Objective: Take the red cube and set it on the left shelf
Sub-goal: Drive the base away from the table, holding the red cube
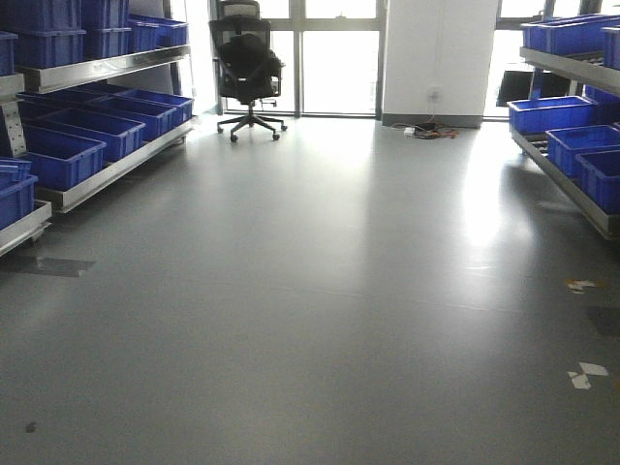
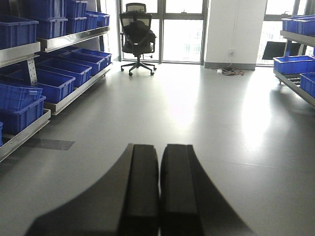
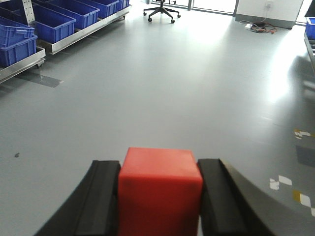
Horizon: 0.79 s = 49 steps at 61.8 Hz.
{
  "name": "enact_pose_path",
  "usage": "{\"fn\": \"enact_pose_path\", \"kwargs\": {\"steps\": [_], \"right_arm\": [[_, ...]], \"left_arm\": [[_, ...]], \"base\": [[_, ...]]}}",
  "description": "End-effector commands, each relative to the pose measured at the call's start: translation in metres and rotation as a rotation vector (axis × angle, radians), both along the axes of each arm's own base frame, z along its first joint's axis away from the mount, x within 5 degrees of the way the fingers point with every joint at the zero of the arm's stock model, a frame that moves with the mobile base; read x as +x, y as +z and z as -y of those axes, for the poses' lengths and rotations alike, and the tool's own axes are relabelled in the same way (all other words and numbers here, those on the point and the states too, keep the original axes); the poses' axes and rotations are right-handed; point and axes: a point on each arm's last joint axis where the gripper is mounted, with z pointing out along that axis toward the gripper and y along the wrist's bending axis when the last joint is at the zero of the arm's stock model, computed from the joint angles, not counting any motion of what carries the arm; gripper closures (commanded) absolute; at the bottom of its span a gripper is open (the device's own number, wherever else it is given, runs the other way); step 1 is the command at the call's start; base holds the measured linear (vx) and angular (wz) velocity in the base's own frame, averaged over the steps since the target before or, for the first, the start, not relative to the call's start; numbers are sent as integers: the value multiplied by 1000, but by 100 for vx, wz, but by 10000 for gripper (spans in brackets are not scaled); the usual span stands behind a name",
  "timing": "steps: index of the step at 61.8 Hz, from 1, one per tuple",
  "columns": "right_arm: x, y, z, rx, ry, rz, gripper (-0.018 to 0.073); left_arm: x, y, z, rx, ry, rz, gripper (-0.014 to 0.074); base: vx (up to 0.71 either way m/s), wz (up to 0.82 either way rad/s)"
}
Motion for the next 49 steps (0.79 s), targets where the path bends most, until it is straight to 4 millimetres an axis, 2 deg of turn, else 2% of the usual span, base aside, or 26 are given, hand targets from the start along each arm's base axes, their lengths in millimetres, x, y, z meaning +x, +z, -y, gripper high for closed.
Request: {"fn": "enact_pose_path", "kwargs": {"steps": [1,28,49], "right_arm": [[1,16,-1,-4,11,109,398],[1,16,-1,-4,11,109,398],[1,16,-1,-4,11,109,398]], "left_arm": [[0,1,-1,-10,10,80,496],[0,1,-1,-10,10,80,495],[0,1,-1,-10,10,80,495]], "base": [[53,9],[56,21],[62,36]]}}
